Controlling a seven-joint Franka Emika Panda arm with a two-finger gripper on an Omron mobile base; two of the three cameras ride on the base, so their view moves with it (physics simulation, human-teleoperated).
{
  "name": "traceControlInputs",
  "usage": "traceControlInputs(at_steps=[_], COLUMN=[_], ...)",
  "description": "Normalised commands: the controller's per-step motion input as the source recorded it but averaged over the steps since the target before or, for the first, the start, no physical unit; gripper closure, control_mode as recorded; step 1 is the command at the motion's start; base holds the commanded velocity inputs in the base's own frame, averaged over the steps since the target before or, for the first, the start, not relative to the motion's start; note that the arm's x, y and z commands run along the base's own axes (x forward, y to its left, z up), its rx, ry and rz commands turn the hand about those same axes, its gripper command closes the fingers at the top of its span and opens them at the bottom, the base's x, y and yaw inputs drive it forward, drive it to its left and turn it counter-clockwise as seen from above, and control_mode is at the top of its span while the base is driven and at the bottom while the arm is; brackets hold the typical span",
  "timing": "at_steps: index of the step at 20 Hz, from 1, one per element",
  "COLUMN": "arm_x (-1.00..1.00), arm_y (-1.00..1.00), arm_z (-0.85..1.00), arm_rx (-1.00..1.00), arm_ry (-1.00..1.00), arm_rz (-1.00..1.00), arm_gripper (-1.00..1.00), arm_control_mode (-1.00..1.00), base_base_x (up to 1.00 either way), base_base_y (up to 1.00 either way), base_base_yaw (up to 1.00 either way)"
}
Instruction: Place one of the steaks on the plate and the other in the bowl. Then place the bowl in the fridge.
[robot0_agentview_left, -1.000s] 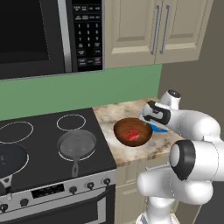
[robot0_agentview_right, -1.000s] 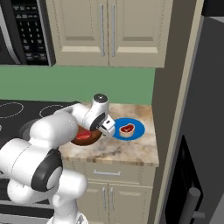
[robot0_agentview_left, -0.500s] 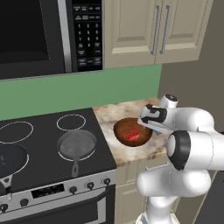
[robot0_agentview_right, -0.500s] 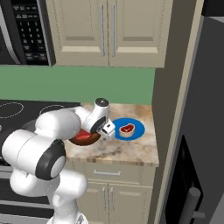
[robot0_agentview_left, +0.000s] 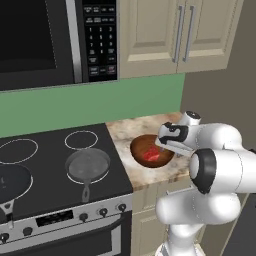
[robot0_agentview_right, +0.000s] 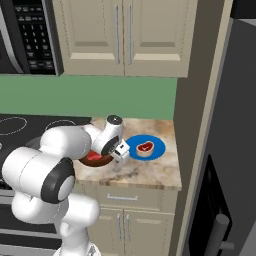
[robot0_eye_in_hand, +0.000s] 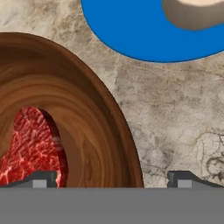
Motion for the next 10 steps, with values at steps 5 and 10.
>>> traceControlInputs(at_steps=[5,10], arm_x=[-0.04,0.0], arm_y=[0.0,0.06], arm_z=[-0.06,0.0], arm_rx=[0.0,0.0], arm_ry=[0.0,0.0], arm_rz=[0.0,0.0], arm_gripper=[-1.0,1.0], arm_control_mode=[-1.0,-1.0], base_base_x=[0.0,0.0], base_base_y=[0.0,0.0], base_base_yaw=[0.0,0.0])
